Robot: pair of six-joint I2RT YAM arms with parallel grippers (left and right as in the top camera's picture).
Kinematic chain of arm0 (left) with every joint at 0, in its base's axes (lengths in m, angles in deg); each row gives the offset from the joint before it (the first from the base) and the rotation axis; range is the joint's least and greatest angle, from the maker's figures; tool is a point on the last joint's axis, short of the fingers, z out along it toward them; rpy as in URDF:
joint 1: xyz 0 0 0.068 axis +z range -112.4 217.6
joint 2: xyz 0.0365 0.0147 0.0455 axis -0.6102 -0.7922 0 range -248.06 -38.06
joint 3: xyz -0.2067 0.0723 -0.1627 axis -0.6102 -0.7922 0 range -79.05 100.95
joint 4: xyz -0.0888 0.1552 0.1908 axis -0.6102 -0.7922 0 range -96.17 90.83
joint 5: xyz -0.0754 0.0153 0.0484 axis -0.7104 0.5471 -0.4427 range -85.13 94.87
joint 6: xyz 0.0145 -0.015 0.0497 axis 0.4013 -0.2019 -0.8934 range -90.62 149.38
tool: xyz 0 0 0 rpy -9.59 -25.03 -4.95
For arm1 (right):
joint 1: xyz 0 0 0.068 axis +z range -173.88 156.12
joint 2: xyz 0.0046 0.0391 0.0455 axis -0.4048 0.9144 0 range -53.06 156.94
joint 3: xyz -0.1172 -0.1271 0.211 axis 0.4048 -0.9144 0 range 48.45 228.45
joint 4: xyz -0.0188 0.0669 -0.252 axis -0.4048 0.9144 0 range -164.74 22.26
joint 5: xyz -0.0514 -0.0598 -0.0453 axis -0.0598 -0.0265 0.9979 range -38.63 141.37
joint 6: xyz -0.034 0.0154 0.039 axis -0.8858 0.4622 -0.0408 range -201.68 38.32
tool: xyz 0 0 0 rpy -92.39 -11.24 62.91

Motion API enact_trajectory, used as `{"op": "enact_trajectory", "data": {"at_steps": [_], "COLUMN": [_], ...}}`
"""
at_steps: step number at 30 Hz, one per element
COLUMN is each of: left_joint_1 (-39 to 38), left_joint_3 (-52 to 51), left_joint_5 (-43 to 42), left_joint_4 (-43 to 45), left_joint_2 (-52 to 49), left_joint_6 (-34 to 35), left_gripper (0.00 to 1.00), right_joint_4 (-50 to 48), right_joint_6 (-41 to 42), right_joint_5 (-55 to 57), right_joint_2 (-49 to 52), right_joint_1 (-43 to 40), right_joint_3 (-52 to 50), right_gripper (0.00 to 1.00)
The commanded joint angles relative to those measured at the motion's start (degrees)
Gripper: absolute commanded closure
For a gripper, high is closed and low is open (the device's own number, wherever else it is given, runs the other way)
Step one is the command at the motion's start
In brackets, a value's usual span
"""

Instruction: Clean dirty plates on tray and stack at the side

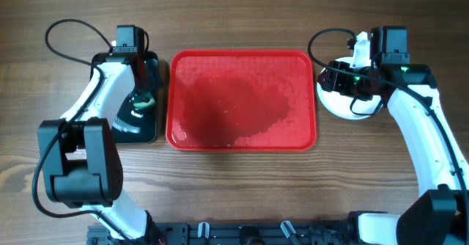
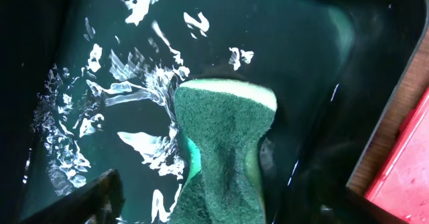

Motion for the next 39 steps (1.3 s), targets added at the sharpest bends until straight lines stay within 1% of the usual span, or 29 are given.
{"op": "enact_trajectory", "data": {"at_steps": [1, 3, 6, 12, 19, 20, 22, 23, 24, 29, 31, 32, 35, 39], "left_joint_1": [0.0, -0.5, -1.4, -3.7, -4.1, -4.1, -4.1, -4.1, -4.1, -4.1, -4.1, -4.1, -4.1, -4.1], "left_joint_3": [2.6, 6.0, 10.2, 11.3, 11.3, 11.3, 11.3, 11.3, 11.3, 11.3, 11.3, 11.3, 11.3, 11.3], "left_joint_5": [0.7, 0.7, 0.7, 0.7, 0.7, 0.7, 0.7, 0.7, 0.7, 0.7, 0.7, 0.7, 0.7, 0.7], "left_joint_4": [-3.0, -6.8, -9.9, -10.2, -10.2, -10.2, -10.2, -10.2, -10.2, -10.2, -10.2, -10.2, -10.2, -10.2], "left_joint_2": [1.9, 4.3, 8.7, 17.9, 18.9, 18.9, 18.9, 18.9, 18.9, 18.9, 18.9, 18.9, 18.9, 18.9], "left_joint_6": [0.7, 1.3, 1.4, 1.5, 1.5, 1.5, 1.5, 1.5, 1.5, 1.5, 1.5, 1.5, 1.5, 1.5], "left_gripper": [0.0, 0.0, 0.0, 0.0, 0.0, 0.0, 0.0, 0.0, 0.0, 0.0, 0.0, 0.0, 0.0, 0.0], "right_joint_4": [0.3, 1.4, 2.0, 2.0, 5.1, 5.8, 6.8, 7.1, 7.3, 7.4, 7.4, 7.4, 7.4, 8.5], "right_joint_6": [-1.4, -2.1, -2.1, -3.6, -4.5, -5.1, -5.1, -5.1, -5.0, -4.8, -4.4, -2.9, 3.2, 4.0], "right_joint_5": [1.0, 1.0, 1.0, 1.0, 5.6, 6.0, 6.6, 6.6, 6.6, 6.3, 4.5, 2.8, 1.4, 3.2], "right_joint_2": [-1.3, -2.2, -4.7, -14.4, -26.2, -28.0, -31.0, -32.5, -33.9, -40.9, -42.7, -43.3, -43.5, -43.0], "right_joint_1": [0.1, 0.1, 0.1, 0.1, 0.1, 0.1, 0.1, 0.1, 0.1, 0.1, 0.1, 0.1, 0.1, 0.1], "right_joint_3": [0.2, 0.3, 0.3, 0.3, 0.3, 0.3, 0.3, 0.3, 0.3, 0.3, 0.3, 0.3, 0.3, 0.3], "right_gripper": [0.33, 0.33, 0.32, 0.24, 0.21, 0.18, 0.16, 0.11, 0.0, 0.0, 0.0, 0.0, 0.0, 0.0]}}
